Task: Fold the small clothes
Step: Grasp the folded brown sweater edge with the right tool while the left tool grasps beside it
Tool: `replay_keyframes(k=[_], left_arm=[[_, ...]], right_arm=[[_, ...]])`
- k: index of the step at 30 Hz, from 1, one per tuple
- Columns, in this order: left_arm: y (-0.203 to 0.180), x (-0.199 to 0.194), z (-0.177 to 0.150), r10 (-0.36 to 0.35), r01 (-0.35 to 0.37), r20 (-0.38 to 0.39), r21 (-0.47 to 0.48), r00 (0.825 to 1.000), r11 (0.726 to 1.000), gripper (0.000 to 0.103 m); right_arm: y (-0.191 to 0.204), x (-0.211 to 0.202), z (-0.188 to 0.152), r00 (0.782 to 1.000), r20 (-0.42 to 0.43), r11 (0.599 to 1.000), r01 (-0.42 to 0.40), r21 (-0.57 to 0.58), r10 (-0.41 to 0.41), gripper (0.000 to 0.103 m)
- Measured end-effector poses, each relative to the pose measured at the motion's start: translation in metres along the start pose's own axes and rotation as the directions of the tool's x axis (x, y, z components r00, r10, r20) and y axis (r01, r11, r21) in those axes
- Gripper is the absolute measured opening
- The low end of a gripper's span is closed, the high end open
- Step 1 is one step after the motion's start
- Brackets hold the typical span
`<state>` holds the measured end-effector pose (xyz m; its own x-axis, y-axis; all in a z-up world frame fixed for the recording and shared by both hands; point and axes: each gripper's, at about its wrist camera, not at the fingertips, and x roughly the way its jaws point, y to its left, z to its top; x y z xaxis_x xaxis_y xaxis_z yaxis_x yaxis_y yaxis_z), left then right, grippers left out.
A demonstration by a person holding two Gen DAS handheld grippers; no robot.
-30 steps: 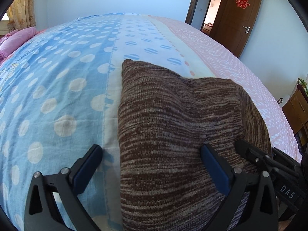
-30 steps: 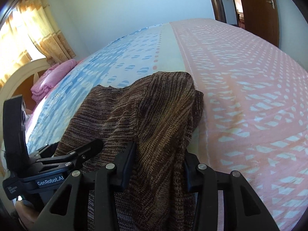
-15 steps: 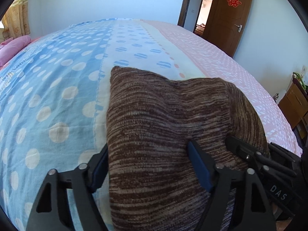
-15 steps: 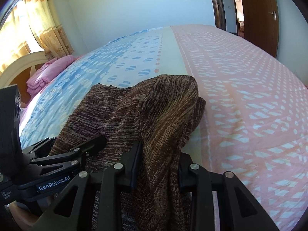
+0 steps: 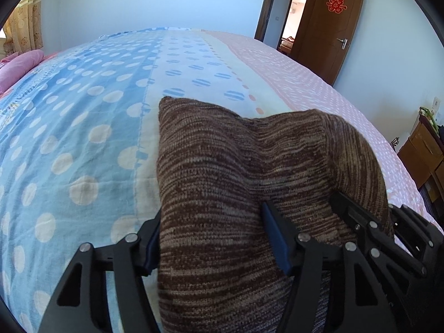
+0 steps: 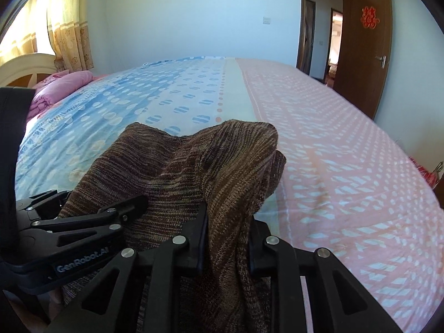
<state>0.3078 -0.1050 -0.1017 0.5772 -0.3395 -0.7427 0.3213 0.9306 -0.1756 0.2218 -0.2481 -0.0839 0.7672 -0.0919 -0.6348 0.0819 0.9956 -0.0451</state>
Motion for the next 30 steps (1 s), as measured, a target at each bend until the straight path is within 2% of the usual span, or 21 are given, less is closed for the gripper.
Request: replay_keyframes(k=[4,7,9,13,20,26,30], left_arm=[[-0.001,-0.006,-0.001,0.0,0.0,-0.003,0.004,1.0,1.0,0.051],[-0.002,-0.017,-0.002,-0.01,0.01,0.0,0.011,1.0,1.0,0.04],[0.0,-0.026,-0.003,-0.034,0.034,-0.004,-0.008,0.999,0.999,0.038],[-0.005,-0.045,-0.01,-0.063,0.063,0.006,-0.004,0.998,0.998,0.036],[-0.022,-0.078,-0.032,-0.074,0.072,0.032,0.061,0.997,0.996,0.036],[-0.027,-0.103,-0.046,-0.118,0.117,0.02,0.053,0.993,0.992,0.034],[-0.036,-0.118,-0.055,-0.124,0.122,0.028,0.079,0.992,0.989,0.034]], right_arm=[[0.01,-0.023,-0.001,0.999,0.033,1.0,0.007,0.007,-0.007,0.021],[0.023,-0.045,-0.003,0.998,0.069,0.999,0.018,-0.036,-0.016,0.021],[0.031,-0.062,-0.005,0.995,0.094,0.998,0.027,-0.062,-0.021,0.021],[0.039,-0.094,-0.012,0.991,0.128,0.996,0.05,-0.078,-0.039,0.021],[0.03,-0.141,-0.033,0.99,0.135,0.999,0.041,-0.01,-0.04,0.021],[0.026,-0.173,-0.047,0.989,0.141,0.999,0.043,0.023,-0.045,0.021],[0.025,-0.193,-0.056,0.987,0.155,0.998,0.047,0.031,-0.051,0.021]])
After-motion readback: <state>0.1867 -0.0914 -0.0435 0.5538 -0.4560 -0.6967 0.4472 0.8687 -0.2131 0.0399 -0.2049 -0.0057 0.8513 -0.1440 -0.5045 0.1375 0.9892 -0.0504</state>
